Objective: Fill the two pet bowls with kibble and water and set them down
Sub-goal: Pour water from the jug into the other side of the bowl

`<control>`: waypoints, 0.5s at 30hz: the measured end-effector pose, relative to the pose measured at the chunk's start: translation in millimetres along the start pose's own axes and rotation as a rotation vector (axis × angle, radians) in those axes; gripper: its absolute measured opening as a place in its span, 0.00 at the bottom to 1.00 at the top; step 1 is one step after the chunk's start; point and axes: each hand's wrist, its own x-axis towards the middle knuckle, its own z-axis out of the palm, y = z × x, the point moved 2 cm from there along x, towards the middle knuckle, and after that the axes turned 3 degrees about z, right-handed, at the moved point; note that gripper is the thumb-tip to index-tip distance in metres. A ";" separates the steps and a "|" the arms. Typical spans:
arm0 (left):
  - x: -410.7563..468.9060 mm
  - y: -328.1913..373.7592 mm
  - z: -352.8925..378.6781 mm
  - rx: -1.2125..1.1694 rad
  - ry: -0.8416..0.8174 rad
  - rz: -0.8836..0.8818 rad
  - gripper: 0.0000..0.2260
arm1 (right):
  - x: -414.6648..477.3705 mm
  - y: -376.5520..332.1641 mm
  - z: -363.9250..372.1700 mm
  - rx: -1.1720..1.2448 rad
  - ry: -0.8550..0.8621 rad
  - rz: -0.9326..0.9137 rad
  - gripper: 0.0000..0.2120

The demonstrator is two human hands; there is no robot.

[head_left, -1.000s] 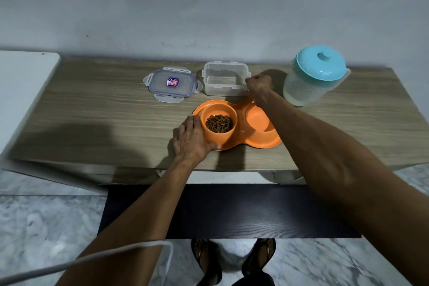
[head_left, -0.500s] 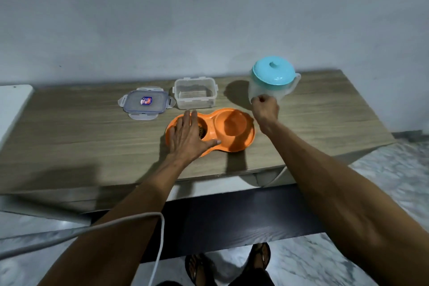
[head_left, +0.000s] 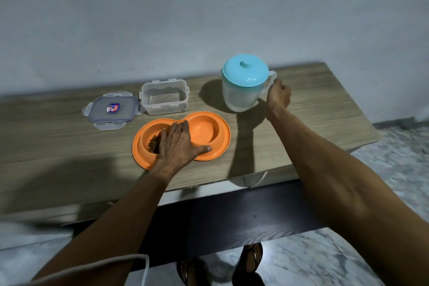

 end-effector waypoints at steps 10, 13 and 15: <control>1.1 1.4 0.4 -0.043 -0.015 -0.037 0.49 | 22.3 -19.2 24.2 0.235 -0.137 0.046 0.10; -1.1 2.9 -1.5 -0.064 -0.018 -0.039 0.49 | 21.1 -22.7 23.9 0.218 -0.147 0.063 0.08; -2.0 3.5 -3.3 -0.073 -0.012 -0.037 0.48 | 19.0 -24.8 23.2 0.182 -0.161 0.049 0.09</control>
